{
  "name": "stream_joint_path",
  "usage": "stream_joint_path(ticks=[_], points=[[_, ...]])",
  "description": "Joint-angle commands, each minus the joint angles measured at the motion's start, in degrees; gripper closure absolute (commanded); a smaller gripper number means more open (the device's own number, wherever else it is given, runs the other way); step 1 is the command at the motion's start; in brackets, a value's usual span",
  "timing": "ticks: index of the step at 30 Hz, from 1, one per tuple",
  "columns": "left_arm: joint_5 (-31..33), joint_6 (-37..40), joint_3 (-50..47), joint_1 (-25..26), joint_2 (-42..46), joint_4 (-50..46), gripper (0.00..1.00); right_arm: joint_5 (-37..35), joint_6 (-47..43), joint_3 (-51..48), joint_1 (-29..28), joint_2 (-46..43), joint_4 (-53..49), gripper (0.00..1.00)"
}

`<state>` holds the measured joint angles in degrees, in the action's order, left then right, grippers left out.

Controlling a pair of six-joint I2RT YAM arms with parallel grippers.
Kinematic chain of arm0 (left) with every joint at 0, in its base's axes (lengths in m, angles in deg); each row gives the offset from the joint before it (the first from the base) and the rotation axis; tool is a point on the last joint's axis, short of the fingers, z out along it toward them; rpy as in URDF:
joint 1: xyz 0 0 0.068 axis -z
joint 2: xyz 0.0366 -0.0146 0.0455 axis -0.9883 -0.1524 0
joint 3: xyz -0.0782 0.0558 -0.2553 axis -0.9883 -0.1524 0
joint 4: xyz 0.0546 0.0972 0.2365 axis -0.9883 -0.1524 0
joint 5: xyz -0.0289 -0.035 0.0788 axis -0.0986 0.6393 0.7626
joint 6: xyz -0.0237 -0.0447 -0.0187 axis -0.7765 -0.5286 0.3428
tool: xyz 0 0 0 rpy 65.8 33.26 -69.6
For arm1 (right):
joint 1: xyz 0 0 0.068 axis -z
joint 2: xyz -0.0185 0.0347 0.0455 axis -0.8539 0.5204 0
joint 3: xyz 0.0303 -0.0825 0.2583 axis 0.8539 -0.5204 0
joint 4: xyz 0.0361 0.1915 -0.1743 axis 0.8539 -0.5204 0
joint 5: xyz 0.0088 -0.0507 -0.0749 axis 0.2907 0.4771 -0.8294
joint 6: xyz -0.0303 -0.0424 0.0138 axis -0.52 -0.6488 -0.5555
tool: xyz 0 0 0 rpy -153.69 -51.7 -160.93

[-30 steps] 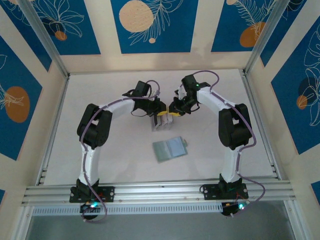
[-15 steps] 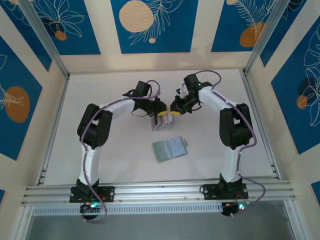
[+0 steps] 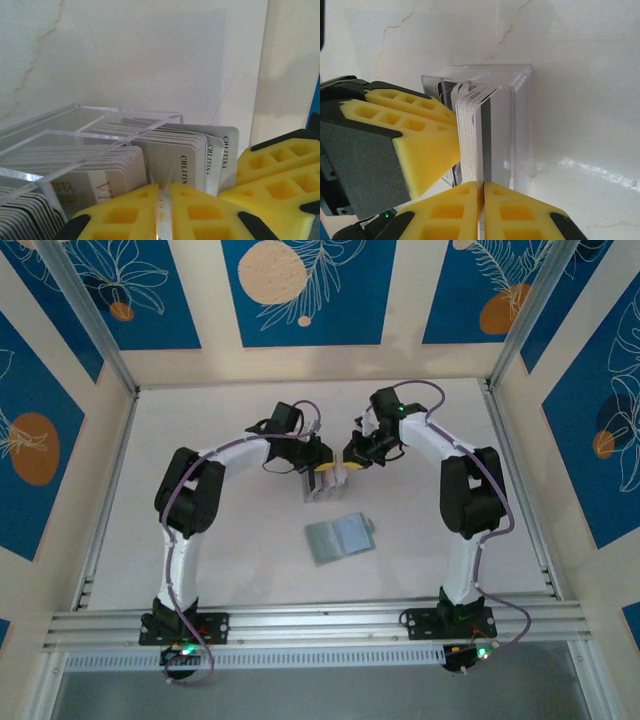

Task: Put the credit cards into the card holder
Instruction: Pick up the credit card from the storage box.

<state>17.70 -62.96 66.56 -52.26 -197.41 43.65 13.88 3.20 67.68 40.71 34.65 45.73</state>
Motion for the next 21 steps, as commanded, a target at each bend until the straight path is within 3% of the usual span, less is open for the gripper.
stream_joint_path(ticks=[1,21], points=[[2.31,1.89,0.25,1.29,-2.50,-3.74,0.86,2.47,0.48,-0.66,0.46,-3.51,-0.75,0.89],[0.18,0.17,0.28,0.50,-1.02,-1.70,0.87,-6.10,-0.13,-0.88,0.66,-7.44,-4.45,0.98]])
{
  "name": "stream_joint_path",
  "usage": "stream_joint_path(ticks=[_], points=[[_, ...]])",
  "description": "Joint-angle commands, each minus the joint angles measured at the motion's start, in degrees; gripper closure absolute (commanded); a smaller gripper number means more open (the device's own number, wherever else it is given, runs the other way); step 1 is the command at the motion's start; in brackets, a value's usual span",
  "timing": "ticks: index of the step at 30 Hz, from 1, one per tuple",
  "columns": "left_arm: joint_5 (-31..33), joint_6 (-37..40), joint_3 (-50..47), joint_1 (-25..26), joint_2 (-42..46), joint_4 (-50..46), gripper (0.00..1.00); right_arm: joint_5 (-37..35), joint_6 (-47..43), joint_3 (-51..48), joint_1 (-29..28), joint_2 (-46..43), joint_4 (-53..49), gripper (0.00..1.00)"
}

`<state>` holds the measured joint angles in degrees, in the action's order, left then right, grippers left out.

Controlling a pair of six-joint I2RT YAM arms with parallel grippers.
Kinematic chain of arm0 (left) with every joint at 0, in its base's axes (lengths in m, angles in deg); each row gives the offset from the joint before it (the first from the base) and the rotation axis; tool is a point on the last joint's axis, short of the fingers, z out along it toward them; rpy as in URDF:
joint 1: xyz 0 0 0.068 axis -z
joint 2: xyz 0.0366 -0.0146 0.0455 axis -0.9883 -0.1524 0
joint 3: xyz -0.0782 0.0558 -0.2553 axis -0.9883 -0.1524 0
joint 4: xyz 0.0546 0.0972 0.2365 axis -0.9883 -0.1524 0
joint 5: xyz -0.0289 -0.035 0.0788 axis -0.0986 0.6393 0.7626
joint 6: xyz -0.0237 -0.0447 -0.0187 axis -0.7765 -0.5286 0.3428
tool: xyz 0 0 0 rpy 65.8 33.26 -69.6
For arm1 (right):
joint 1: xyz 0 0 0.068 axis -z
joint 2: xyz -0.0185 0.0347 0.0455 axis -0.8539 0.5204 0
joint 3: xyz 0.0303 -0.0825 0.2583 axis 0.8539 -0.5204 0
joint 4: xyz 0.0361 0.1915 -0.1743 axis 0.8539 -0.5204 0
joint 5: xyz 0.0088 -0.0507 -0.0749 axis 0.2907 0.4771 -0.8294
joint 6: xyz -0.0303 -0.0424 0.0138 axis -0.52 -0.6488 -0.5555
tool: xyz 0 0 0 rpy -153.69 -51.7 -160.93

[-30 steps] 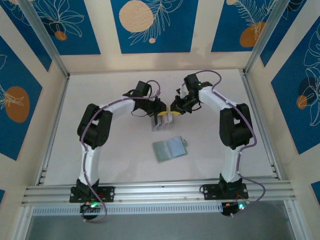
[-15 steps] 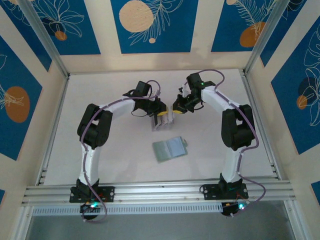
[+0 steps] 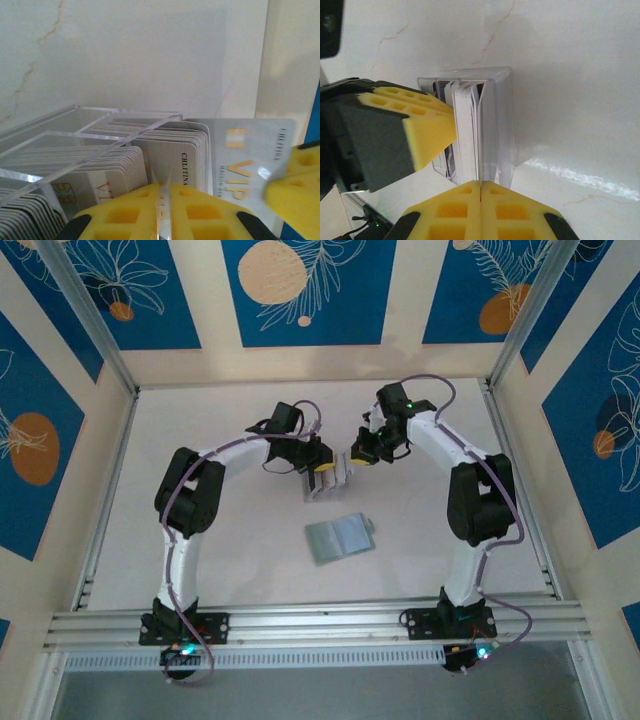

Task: Put the credit cards into the card holder
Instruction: Pick up the credit card from the storage box.

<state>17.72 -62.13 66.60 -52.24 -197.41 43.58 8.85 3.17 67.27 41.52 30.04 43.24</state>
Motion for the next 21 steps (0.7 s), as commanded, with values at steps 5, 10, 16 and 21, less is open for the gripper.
stream_joint_path(ticks=[5,10,16,21], points=[[-0.67,-1.28,0.28,-0.25,0.59,-1.04,0.86,-2.41,-0.35,-0.60,-0.16,-4.23,-2.50,0.99],[-2.33,-2.48,0.08,-1.13,3.11,0.02,0.86,-4.31,-0.28,-1.02,-0.19,-5.85,-2.92,1.00],[-2.67,-2.68,-1.42,-2.45,9.19,-0.38,0.86,-7.04,-0.20,-2.04,-0.11,-8.42,-3.11,1.00],[-0.31,-0.07,-4.35,-3.23,15.00,-3.99,0.86,-7.01,-0.34,-2.53,-0.16,-9.51,-2.88,1.00]])
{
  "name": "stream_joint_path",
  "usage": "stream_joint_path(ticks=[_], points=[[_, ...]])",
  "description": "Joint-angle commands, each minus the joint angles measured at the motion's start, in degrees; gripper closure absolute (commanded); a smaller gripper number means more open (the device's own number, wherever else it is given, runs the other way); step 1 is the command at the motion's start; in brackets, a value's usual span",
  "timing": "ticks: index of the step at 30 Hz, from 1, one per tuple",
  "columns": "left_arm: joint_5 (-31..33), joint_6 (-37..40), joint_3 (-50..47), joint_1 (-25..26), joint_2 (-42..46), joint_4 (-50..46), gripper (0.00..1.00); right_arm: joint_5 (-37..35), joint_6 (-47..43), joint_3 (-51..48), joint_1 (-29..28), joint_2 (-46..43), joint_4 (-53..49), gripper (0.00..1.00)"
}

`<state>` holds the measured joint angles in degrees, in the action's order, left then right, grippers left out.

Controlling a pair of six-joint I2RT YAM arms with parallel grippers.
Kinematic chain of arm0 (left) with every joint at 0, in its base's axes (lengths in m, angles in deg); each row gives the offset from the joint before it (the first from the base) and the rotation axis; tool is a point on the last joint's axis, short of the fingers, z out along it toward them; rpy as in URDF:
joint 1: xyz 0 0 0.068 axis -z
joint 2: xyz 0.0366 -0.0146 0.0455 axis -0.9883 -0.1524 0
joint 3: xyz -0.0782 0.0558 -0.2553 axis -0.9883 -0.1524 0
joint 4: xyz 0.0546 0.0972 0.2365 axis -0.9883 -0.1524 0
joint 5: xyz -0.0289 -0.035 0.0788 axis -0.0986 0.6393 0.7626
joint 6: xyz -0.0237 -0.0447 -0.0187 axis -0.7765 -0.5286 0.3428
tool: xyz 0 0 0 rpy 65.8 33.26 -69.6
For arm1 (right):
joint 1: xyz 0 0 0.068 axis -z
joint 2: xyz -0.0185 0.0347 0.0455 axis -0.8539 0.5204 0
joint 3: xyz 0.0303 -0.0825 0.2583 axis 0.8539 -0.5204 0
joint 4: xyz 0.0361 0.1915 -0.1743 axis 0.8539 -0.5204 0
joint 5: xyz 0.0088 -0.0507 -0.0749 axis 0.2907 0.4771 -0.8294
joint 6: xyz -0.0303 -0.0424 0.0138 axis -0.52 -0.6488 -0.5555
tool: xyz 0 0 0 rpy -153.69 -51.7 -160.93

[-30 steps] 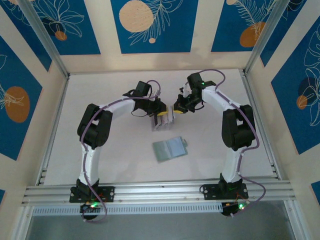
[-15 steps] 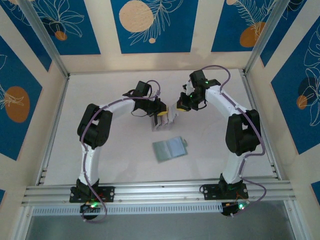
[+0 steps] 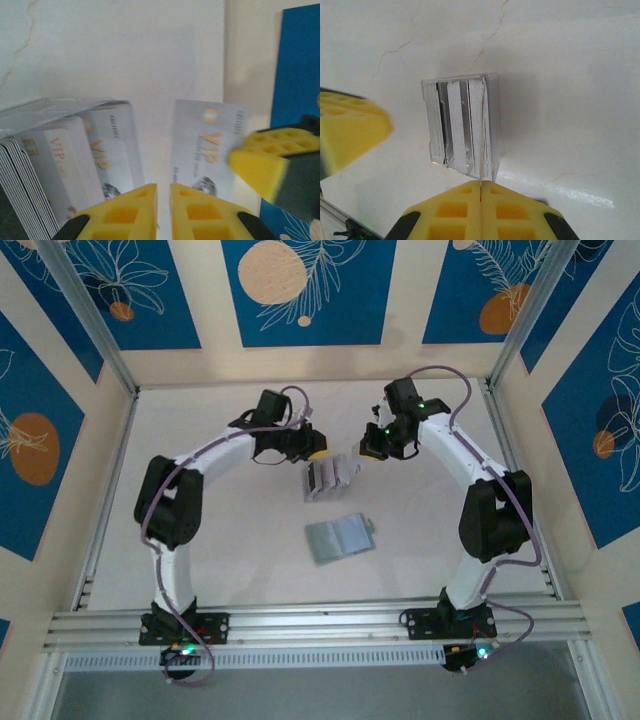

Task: Put the credit cards into the card holder
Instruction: Pick up the credit card from the storage box, then insert the credit card into the card slot.

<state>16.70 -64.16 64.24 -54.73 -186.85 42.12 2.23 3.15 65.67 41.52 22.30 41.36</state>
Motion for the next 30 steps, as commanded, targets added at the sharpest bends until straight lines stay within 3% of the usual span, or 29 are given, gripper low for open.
stream_joint_path(ticks=[1,8,16,22,30], points=[[1.06,2.30,-3.09,-0.90,5.82,-3.00,0.86,-0.42,-0.26,-0.82,-0.17,-2.00,-1.18,1.00],[5.31,7.75,-13.48,0.46,16.12,-8.37,0.85,0.45,-0.97,-4.83,-0.76,-7.70,0.42,1.00],[14.83,9.77,-26.00,12.94,23.76,-13.01,0.84,7.33,-0.05,-23.42,-3.42,-21.78,11.60,1.00],[19.21,8.17,-29.28,20.21,22.46,-11.89,0.83,11.61,1.63,-36.32,-7.24,-32.12,19.00,1.00],[23.35,7.15,-28.29,22.70,17.21,-10.58,0.83,15.40,4.22,-47.66,-8.47,-35.47,28.38,1.00]])
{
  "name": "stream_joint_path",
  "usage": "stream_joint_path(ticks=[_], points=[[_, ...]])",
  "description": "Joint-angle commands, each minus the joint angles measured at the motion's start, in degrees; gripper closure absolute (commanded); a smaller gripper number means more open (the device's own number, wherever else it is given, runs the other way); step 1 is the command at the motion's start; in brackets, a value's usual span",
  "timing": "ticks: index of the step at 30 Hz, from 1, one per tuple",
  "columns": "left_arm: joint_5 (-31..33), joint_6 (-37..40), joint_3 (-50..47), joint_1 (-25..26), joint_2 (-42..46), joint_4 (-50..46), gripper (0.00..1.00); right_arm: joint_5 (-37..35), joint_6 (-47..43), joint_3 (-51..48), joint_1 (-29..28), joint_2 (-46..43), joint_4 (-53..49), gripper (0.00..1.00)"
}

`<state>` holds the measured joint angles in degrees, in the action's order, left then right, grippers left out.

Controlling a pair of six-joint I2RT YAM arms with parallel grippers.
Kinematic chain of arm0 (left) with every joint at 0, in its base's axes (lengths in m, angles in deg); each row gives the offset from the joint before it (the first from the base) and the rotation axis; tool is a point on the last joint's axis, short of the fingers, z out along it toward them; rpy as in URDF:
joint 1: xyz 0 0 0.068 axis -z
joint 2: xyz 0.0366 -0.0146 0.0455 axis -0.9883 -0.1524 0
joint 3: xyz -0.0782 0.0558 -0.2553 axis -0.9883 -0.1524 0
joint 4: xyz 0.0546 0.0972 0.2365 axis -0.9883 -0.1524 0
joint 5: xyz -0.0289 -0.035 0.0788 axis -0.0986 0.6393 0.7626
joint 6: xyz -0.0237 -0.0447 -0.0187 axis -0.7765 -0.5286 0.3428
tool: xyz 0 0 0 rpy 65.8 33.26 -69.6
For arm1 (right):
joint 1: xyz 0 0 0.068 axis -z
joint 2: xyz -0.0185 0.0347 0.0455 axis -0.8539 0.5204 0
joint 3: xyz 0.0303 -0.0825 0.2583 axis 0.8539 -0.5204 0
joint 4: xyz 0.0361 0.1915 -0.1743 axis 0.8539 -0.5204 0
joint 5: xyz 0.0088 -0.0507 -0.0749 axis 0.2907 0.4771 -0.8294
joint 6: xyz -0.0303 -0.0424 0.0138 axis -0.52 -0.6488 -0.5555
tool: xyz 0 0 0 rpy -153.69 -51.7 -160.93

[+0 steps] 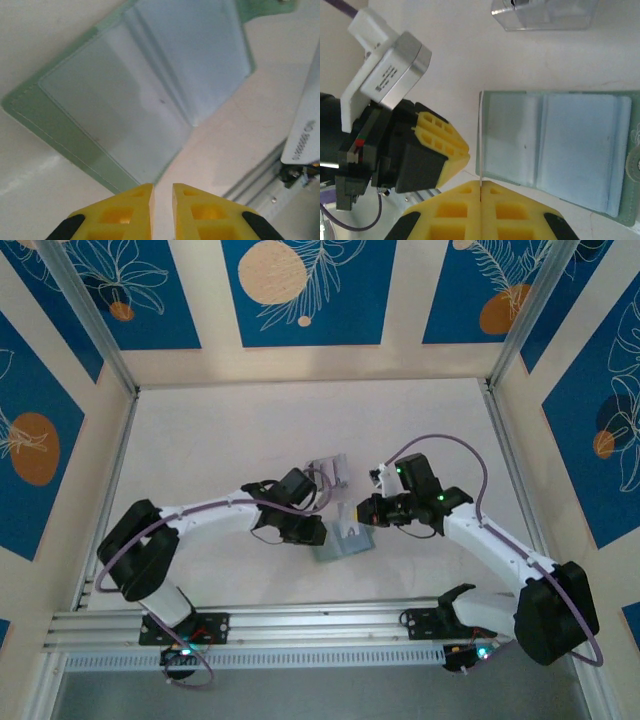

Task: Put the credit cards into the card holder
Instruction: Insert the credit card into the card slot.

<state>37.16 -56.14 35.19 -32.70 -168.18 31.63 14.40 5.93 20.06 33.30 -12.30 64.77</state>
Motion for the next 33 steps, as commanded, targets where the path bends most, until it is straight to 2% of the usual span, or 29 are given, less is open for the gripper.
stream_joint_path(ticks=[1,20,33], points=[[3.24,-0.78,1.45,0.82,-1.76,-0.16,0.84,3.35,1.39,-2.74,-0.23,-0.88,5.43,1.00],[4.33,1.07,8.30,1.82,-12.12,-1.09,0.84,3.14,2.72,-7.60,1.42,0.86,7.88,1.00],[7.13,2.10,3.14,1.65,-10.68,-2.58,0.86,5.54,2.85,-8.69,1.40,4.53,11.09,1.00]])
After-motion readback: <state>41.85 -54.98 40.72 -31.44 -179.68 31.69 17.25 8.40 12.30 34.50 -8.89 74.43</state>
